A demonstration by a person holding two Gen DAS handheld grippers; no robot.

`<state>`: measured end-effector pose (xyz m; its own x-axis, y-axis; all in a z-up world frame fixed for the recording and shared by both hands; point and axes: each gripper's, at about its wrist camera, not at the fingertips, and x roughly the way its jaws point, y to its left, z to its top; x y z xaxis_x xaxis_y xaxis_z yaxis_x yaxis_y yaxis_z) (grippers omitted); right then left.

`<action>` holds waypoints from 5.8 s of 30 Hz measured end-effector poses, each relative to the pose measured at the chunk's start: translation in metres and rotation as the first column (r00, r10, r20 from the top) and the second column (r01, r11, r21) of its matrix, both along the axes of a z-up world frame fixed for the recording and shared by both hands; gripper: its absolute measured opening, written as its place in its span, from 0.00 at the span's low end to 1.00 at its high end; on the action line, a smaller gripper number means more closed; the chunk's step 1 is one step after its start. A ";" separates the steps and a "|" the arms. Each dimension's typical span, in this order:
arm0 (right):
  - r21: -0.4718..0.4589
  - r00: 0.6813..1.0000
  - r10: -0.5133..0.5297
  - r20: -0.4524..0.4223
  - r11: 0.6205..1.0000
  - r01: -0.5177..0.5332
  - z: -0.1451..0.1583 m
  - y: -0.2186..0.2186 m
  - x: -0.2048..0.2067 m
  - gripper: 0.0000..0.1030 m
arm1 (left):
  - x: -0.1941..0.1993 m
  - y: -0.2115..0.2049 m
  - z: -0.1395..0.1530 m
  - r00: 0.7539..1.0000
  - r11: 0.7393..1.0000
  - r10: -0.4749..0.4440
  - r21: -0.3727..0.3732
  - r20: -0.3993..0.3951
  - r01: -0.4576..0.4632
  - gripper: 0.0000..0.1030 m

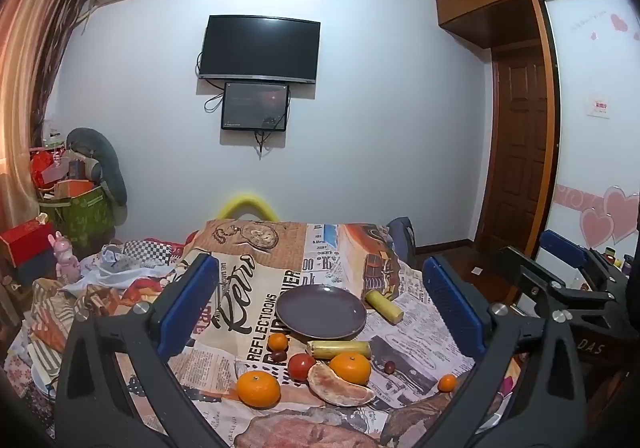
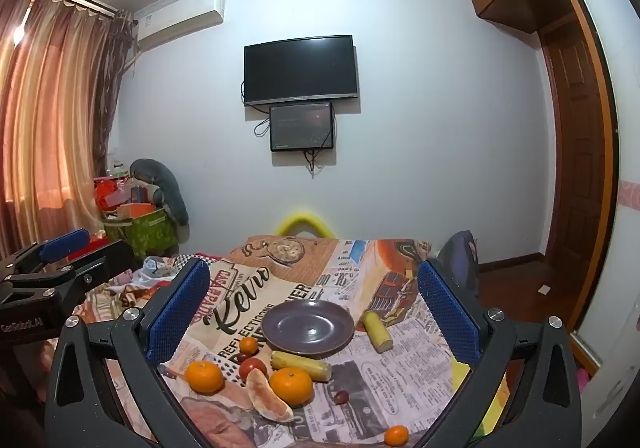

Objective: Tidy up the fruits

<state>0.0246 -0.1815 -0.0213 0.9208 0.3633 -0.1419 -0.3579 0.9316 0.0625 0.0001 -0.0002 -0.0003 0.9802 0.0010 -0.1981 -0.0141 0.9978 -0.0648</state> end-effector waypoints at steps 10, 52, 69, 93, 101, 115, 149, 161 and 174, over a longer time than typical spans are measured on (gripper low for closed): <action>0.004 1.000 -0.005 -0.013 1.000 0.005 -0.001 -0.002 0.002 1.00 | 0.003 -0.006 -0.009 1.000 1.000 -0.001 0.010 -0.012 0.001 1.00; 0.017 1.000 -0.009 -0.015 1.000 0.010 -0.001 -0.004 0.002 1.00 | 0.005 -0.004 -0.005 1.000 1.000 -0.008 0.008 -0.009 0.008 1.00; 0.017 1.000 -0.008 -0.015 1.000 0.009 0.000 -0.005 0.000 1.00 | 0.004 -0.002 -0.003 1.000 1.000 -0.011 0.008 -0.011 0.011 1.00; 0.011 1.000 -0.007 -0.020 1.000 0.007 -0.001 -0.002 0.000 1.00 | 0.015 0.001 -0.012 0.999 1.000 -0.016 -0.005 -0.040 0.016 1.00; -0.014 0.998 0.012 -0.066 1.000 -0.013 -0.015 0.005 0.015 1.00 | 0.041 0.021 -0.039 0.991 1.000 0.020 0.008 -0.132 -0.019 1.00; -0.178 0.952 0.047 -0.302 0.979 -0.104 -0.084 0.042 0.071 1.00 | 0.100 0.065 -0.130 0.899 0.997 0.074 0.024 -0.433 -0.070 0.99; -0.074 0.729 0.153 -0.667 0.960 -0.270 -0.183 0.070 0.160 0.75 | 0.169 0.080 -0.240 0.714 0.995 -0.062 -0.101 -0.698 -0.011 0.64; -0.025 0.680 0.204 -0.704 0.950 -0.311 -0.185 0.077 0.165 0.63 | 0.169 0.081 -0.237 0.713 0.995 -0.063 -0.102 -0.698 -0.013 0.63; -0.046 0.733 0.167 -0.659 0.964 -0.261 -0.163 0.061 0.162 0.62 | 0.168 0.087 -0.196 0.773 0.998 -0.012 -0.060 -0.634 -0.034 0.63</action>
